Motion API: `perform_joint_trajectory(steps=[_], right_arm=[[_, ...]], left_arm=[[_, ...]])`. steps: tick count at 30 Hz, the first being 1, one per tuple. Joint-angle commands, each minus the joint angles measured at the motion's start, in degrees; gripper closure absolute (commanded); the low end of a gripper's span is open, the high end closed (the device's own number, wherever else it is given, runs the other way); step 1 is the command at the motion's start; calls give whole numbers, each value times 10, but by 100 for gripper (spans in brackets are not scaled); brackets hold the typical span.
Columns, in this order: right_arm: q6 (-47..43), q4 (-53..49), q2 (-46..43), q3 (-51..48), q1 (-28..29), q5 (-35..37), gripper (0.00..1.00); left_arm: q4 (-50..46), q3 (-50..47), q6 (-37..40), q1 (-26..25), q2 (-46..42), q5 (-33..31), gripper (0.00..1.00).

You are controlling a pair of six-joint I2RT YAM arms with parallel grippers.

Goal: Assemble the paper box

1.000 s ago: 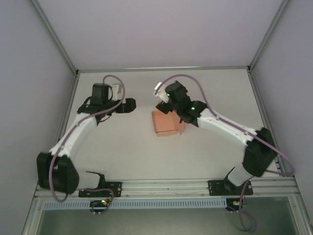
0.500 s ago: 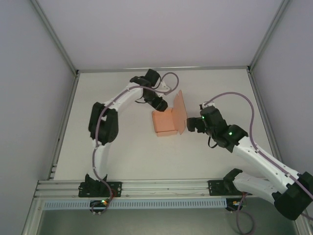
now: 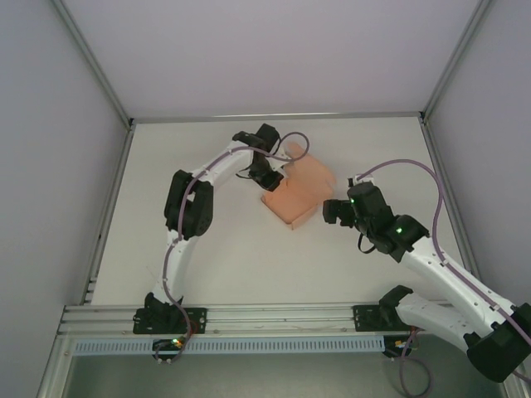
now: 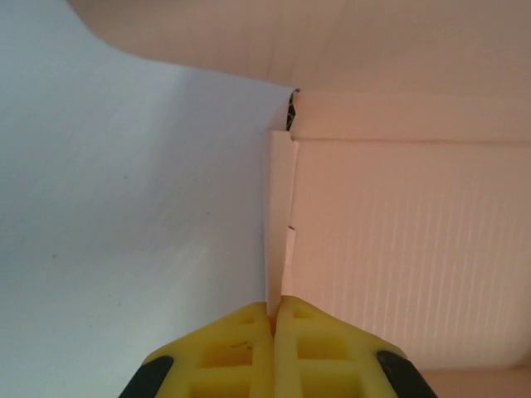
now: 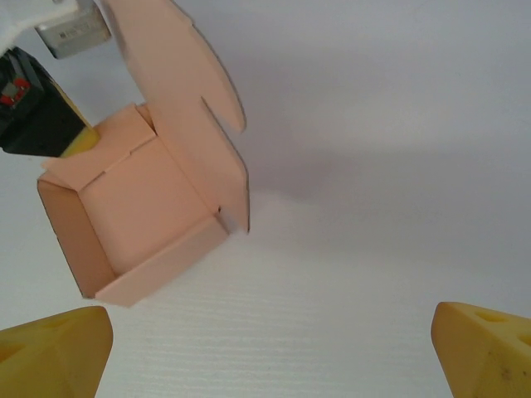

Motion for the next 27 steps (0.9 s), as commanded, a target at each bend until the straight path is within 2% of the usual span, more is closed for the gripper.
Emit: perform_joint_trajectory(steps=[1, 4, 8, 12, 19, 21, 23, 27], right_arm=[[19, -28, 10, 13, -3, 22, 0], [43, -36, 46, 28, -3, 42, 0], [89, -17, 148, 64, 5, 10, 0], [115, 86, 257, 100, 32, -41, 10], [101, 96, 439, 238, 67, -37, 12], [98, 99, 476, 258, 67, -42, 16], [96, 86, 509, 278, 67, -36, 34], [94, 87, 553, 295, 60, -13, 49]], left_arm=[[27, -62, -118, 3, -39, -109, 100], [69, -142, -228, 0, -87, -176, 100], [79, -212, -337, -7, -142, -244, 100], [80, -252, -405, -11, -169, -251, 100], [87, -282, -436, -17, -176, -235, 100], [90, -286, -435, -18, -180, -236, 100], [90, -288, -432, -17, -183, -238, 100], [89, -297, -425, -15, -188, -242, 100]])
